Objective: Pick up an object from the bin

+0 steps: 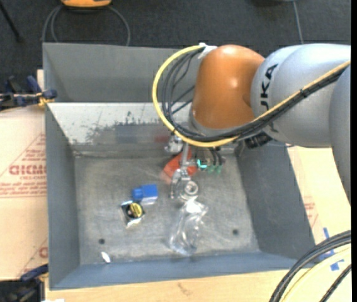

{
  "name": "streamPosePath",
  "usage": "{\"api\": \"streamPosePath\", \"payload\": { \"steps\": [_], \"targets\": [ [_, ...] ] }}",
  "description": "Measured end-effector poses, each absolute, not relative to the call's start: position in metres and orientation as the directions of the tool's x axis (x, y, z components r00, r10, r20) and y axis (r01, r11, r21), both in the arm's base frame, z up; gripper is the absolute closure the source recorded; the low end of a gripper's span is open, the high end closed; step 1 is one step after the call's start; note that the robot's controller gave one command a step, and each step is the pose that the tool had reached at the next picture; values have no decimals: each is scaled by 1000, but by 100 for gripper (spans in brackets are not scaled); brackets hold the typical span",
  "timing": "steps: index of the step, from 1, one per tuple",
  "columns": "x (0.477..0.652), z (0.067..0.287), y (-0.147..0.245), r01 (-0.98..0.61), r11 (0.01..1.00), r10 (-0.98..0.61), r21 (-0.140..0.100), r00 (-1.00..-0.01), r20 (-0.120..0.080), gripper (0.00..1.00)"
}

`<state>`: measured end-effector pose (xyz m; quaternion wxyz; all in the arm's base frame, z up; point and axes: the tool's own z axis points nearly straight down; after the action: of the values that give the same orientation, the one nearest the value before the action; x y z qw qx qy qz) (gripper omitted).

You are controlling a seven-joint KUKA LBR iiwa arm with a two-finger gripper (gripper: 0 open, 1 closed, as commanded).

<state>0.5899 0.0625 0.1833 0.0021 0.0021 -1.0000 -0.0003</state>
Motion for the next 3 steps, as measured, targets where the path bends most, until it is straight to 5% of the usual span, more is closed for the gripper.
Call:
{"api": "streamPosePath", "payload": {
  "steps": [1,2,3],
  "targets": [
    [603,71,81,85,996,85,3,-996,-11,0],
    [580,75,94,233,972,233,6,-972,-18,0],
    [583,78,93,233,972,233,4,-972,-9,0]
  ]
}}
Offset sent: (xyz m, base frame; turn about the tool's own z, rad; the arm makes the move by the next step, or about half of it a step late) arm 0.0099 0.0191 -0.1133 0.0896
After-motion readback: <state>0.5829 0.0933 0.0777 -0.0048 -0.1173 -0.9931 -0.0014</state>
